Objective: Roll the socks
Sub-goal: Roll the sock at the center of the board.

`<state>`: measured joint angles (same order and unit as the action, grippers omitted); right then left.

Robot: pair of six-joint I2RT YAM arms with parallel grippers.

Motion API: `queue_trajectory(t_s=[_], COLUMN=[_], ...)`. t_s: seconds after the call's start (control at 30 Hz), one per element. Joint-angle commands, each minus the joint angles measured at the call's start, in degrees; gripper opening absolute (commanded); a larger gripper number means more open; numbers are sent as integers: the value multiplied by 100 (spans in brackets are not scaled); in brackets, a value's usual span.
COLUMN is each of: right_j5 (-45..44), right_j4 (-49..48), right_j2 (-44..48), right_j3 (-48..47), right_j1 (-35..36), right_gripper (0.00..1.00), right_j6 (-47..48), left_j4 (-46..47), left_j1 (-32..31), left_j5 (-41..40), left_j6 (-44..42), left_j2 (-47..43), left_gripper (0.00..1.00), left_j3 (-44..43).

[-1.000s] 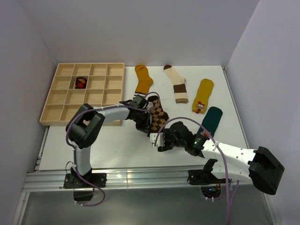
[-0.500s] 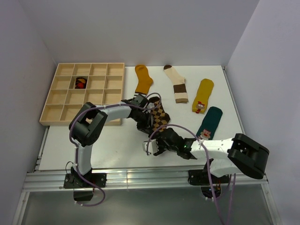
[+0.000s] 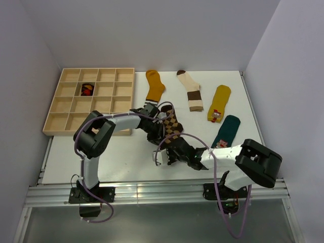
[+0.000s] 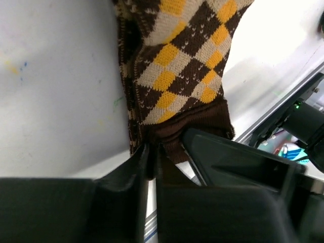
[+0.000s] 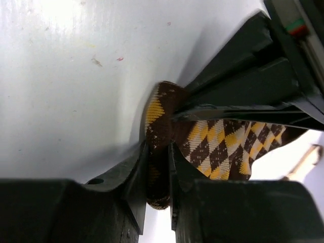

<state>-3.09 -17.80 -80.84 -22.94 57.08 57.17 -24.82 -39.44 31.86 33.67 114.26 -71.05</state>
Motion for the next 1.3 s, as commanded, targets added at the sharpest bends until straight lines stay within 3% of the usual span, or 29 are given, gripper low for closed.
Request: queue_trajectory(t_s=[0.0, 0.03, 0.07, 0.17, 0.27, 0.33, 0.37, 0.43, 0.57, 0.7, 0.93, 1.13, 1.27], right_j5=[710, 992, 1552, 2336, 3013, 3331, 3724, 3929, 4500, 5081, 5679, 5653, 5530], right_j4=[863, 1545, 1752, 2798, 3668, 4292, 4790, 5101, 6155, 7437, 8618, 8724, 8635], right_j2=[331, 445, 498, 525, 359, 70, -306, -440, -1580, -2628, -3956, -4221, -4309], right_j3=[-675, -851, -1140, -1651, -2126, -2476, -2800, -2908, -3846, -4815, -5949, -6065, -6064], right_j1=[-328, -607, -758, -1233, -1558, -1691, -1900, -2077, -2517, -3026, -3695, -3959, -4020], right_gripper=[23, 22, 21, 21, 20, 20, 20, 20, 20, 20, 18, 17, 14], right_j6=[-530, -731, -812, -962, -1014, -997, -971, -953, -848, -803, -680, -935, -1217], left_j4=[-77, 298, 476, 1424, 2401, 2857, 3573, 3737, 4547, 5003, 5531, 6041, 6261], left_j1=[-20, 15, 24, 33, 33, 50, 51, 51, 7, -274, -1126, -1329, -1338], left_j5=[-57, 30, 31, -153, -521, -1002, -1572, -1760, -2630, -3464, -4380, -4030, -3240], left_j6=[120, 244, 376, 920, 1413, 1651, 1773, 1792, 1705, 1013, -211, -1072, -1503], left_j2=[-175, -358, -465, -992, -1519, -1880, -2238, -2502, -3066, -3375, -3182, -2551, -2040], left_gripper=[16, 21, 31, 46, 52, 53, 53, 53, 53, 52, 52, 52, 52], left_j3=[433, 634, 740, 1188, 1689, 2076, 2477, 2753, 3386, 3676, 3651, 3502, 3299])
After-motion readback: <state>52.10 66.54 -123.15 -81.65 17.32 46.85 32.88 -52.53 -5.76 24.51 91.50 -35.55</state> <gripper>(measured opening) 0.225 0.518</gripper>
